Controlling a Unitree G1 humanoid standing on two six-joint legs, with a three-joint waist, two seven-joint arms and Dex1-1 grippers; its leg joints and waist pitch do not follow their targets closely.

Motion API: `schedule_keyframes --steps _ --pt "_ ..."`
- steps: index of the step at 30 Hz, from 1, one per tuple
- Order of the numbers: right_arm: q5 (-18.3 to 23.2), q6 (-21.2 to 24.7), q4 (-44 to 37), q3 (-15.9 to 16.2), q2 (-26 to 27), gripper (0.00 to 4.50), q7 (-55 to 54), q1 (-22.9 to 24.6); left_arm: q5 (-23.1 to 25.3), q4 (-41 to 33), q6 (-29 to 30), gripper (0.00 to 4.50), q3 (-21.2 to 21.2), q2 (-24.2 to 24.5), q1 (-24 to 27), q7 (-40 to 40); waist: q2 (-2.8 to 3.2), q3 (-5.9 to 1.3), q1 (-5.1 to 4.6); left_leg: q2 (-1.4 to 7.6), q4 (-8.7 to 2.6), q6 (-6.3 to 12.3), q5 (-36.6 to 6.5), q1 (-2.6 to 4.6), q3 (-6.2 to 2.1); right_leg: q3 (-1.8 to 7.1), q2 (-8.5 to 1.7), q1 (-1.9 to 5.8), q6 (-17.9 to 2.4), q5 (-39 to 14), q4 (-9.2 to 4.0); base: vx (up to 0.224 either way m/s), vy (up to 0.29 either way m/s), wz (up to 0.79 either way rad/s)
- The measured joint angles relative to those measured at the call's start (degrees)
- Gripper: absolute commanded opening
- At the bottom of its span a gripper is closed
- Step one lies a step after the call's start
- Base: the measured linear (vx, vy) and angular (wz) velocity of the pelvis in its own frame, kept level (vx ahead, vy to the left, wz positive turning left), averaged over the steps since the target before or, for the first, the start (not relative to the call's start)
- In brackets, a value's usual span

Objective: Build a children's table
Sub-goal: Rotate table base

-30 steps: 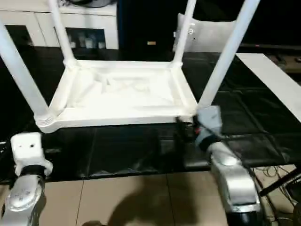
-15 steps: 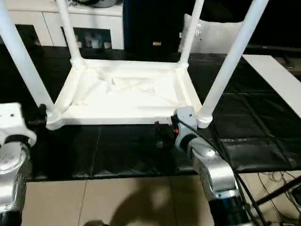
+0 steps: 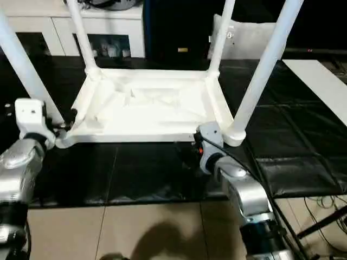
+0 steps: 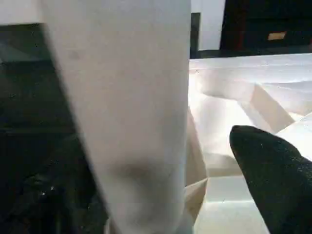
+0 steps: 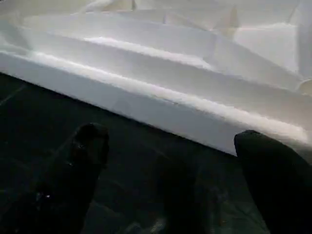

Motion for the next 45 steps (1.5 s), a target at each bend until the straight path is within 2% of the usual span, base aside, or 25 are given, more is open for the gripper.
schedule_keyframes --steps 2,4,8,9,11,13,19,23,29,32,36,40,45 --pt "0.02 -0.05 3.75 -0.45 -0.01 4.50 0.49 -0.58 -2.64 5.72 -0.83 4.44 1.42 0.06 -3.53 -3.60 -0.13 -0.02 0.23 -0.02 0.05 0.00 0.01 0.00 0.01 0.00 -0.06 0.03 0.01 0.00 -0.01 0.000 0.000 0.00" --pt "-0.08 -0.20 6.50 -0.68 -0.34 4.50 0.47 -0.72 -4.45 8.18 -1.10 4.44 2.12 0.50 -4.91 -7.35 -0.11 -0.01 0.47 -0.08 0.06 0.00 0.01 -0.04 0.07 0.02 -0.18 0.04 0.01 0.00 -0.01 0.000 0.000 0.00" --pt "-0.15 -2.07 11.54 -1.89 -0.35 4.50 -0.21 -3.18 -8.31 8.66 1.57 4.44 1.87 0.86 -5.07 -18.53 -0.10 0.00 1.00 -0.13 0.08 0.01 0.00 -0.13 0.09 0.01 -0.25 0.00 -0.18 0.11 0.02 0.000 0.000 0.00" --pt "-0.20 -2.61 12.47 -2.47 -0.39 4.50 -0.53 -4.02 -9.06 8.64 2.38 4.44 1.13 0.82 -5.06 -21.47 -0.10 0.00 1.23 -0.12 0.07 0.01 0.00 -0.13 0.09 0.01 -0.26 0.00 -0.22 0.13 0.02 0.000 0.000 0.00" --pt "-0.64 -5.35 17.04 -3.59 -0.87 4.50 -0.90 -6.89 -10.63 4.99 6.44 4.44 -3.34 2.43 -2.71 -31.52 -0.12 -0.01 1.33 -0.12 0.06 0.02 0.00 -0.10 0.12 0.03 -0.27 -0.01 -0.23 0.11 0.04 0.000 0.000 0.00" --pt "-1.20 -7.29 19.54 -4.35 -1.78 4.50 -0.63 -7.99 -11.91 3.39 8.73 4.44 -6.84 2.14 -1.01 -37.66 -0.17 -0.01 1.62 -0.12 0.04 0.02 -0.01 -0.09 0.19 0.02 -0.30 -0.01 -0.20 0.03 0.10 0.000 0.000 0.00" --pt "-1.51 -11.27 27.90 -4.36 -2.63 4.50 1.26 -9.44 -14.09 -1.72 12.70 4.44 -13.02 -0.28 0.76 -44.57 -0.48 0.11 1.34 -0.09 0.07 0.00 0.02 -0.04 0.24 0.05 -0.30 -0.12 -0.26 -0.08 0.45 0.000 0.000 0.00" --pt "-2.21 -13.21 31.18 -4.40 -2.94 4.50 2.05 -11.12 -16.29 -7.92 16.33 4.44 -16.10 -1.68 2.65 -46.76 -0.62 0.19 0.76 -0.06 0.08 -0.02 0.04 0.01 0.25 0.04 -0.30 -0.14 -0.27 -0.13 0.57 0.000 0.000 0.00" --pt "-4.07 -17.47 37.01 -3.76 -2.48 4.50 5.31 -13.67 -21.36 -24.22 25.10 4.44 -20.85 -2.20 7.00 -48.78 -0.87 0.31 -2.05 -0.02 0.08 -0.01 0.03 -0.06 0.33 0.07 -0.27 -0.19 -0.38 -0.13 0.57 0.000 0.000 0.00" --pt "-5.08 -19.31 38.25 -2.71 -1.59 4.50 7.32 -14.20 -23.10 -27.09 27.20 4.44 -22.21 -4.38 7.38 -48.70 -1.06 0.42 -3.28 0.09 0.07 -0.02 0.03 -0.15 0.34 0.06 -0.14 -0.19 -0.44 -0.18 0.61 0.000 0.000 0.00" --pt "-5.72 -21.10 39.32 -0.91 0.00 4.50 9.77 -15.13 -23.59 -28.63 28.55 4.44 -23.19 -5.41 7.57 -47.66 -1.30 0.57 -4.44 0.26 0.06 -0.08 0.07 -0.07 0.35 0.05 0.06 -0.19 -0.48 -0.23 0.64 0.000 0.000 0.00" --pt "-7.02 -22.73 41.56 -0.24 1.38 4.50 10.90 -16.63 -23.83 -30.39 30.08 4.44 -23.19 -5.57 8.16 -46.36 -1.42 0.62 -4.56 0.25 0.06 -0.09 0.07 -0.02 0.34 0.05 0.05 -0.19 -0.48 -0.24 0.63 0.000 0.000 0.00" --pt "-7.86 -25.61 43.46 0.27 2.16 4.50 12.92 -17.31 -26.75 -31.47 33.09 4.44 -22.47 -6.90 8.72 -45.62 -1.43 0.63 -4.56 0.23 0.07 -0.07 0.05 0.08 0.35 0.05 0.03 -0.21 -0.72 -0.15 0.61 0.000 0.000 0.00"
